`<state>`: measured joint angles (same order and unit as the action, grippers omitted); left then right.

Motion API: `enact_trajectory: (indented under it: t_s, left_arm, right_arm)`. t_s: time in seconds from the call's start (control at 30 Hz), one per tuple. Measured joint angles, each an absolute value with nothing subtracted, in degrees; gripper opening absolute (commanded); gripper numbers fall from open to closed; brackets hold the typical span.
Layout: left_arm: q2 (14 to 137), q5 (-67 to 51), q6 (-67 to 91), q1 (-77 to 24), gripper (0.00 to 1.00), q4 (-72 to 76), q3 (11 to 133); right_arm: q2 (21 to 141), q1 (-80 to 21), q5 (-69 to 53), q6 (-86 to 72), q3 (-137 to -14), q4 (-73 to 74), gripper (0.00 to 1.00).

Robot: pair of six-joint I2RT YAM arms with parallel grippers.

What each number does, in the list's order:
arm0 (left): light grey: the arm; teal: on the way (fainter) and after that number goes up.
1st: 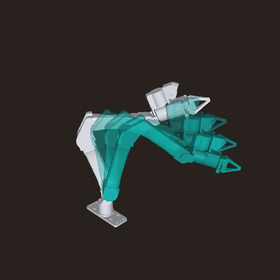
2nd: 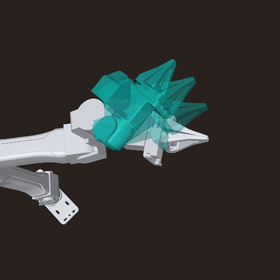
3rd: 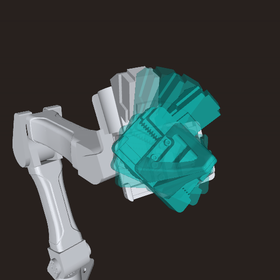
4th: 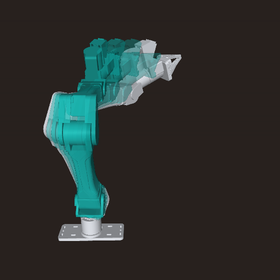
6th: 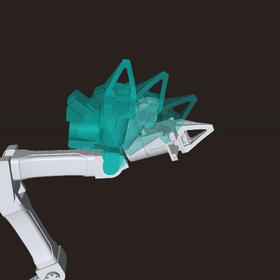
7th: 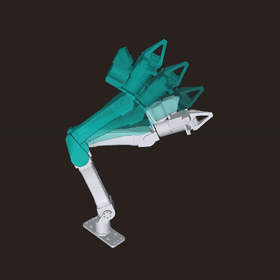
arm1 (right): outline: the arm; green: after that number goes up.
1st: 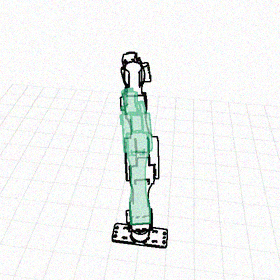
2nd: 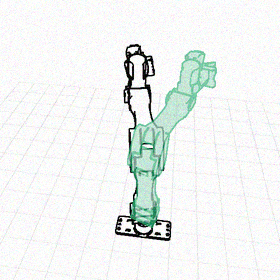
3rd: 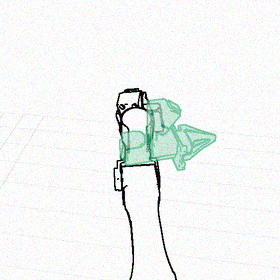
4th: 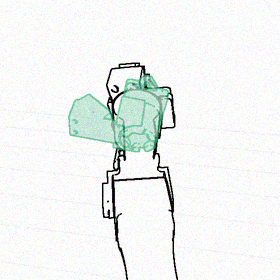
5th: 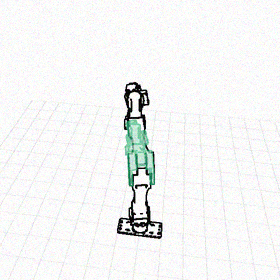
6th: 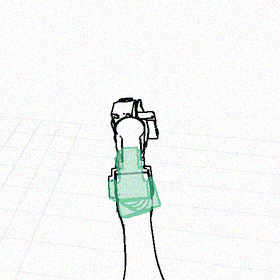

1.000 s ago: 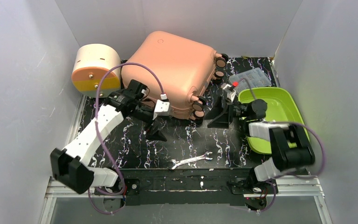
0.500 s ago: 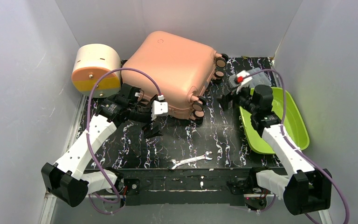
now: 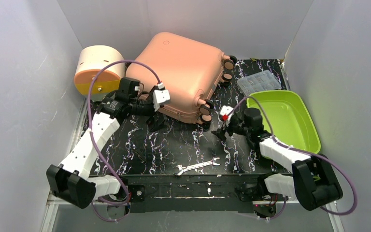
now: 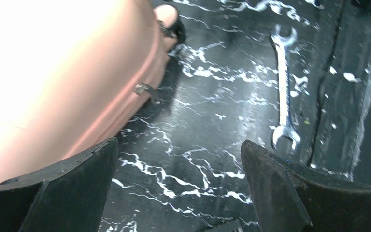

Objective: Open, take out, and arrange the luggage
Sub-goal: Rotate the luggage at the center of the board.

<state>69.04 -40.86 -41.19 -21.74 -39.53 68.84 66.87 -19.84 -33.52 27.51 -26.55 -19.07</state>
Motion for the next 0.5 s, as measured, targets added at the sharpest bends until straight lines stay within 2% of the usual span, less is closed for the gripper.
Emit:
enact_trajectory:
  t_s: [0.17,0.23,0.37,0.5]
  left_arm:
    - [78.0,-38.0,-36.9,-19.9,0.98,-37.6,78.2]
    - [81.8,-37.0,-35.3,-19.4,0.98,-36.2,81.7]
    - [86.1,-36.4,-32.8,-18.7,0.98,-34.9,84.8]
    - [87.9,-36.8,-31.2,-18.7,0.98,-34.6,86.0]
  right_arm:
    - [72.7,-30.4,-28.4,28.6,-21.6,-34.4,0.91]
    - [74.6,-34.8,-24.9,29.0,-20.6,-40.6,0.87]
    - [79.2,-40.6,-16.8,29.6,-19.6,-51.3,0.82]
    - [85.0,-44.6,-6.9,29.8,-19.6,-60.5,0.81]
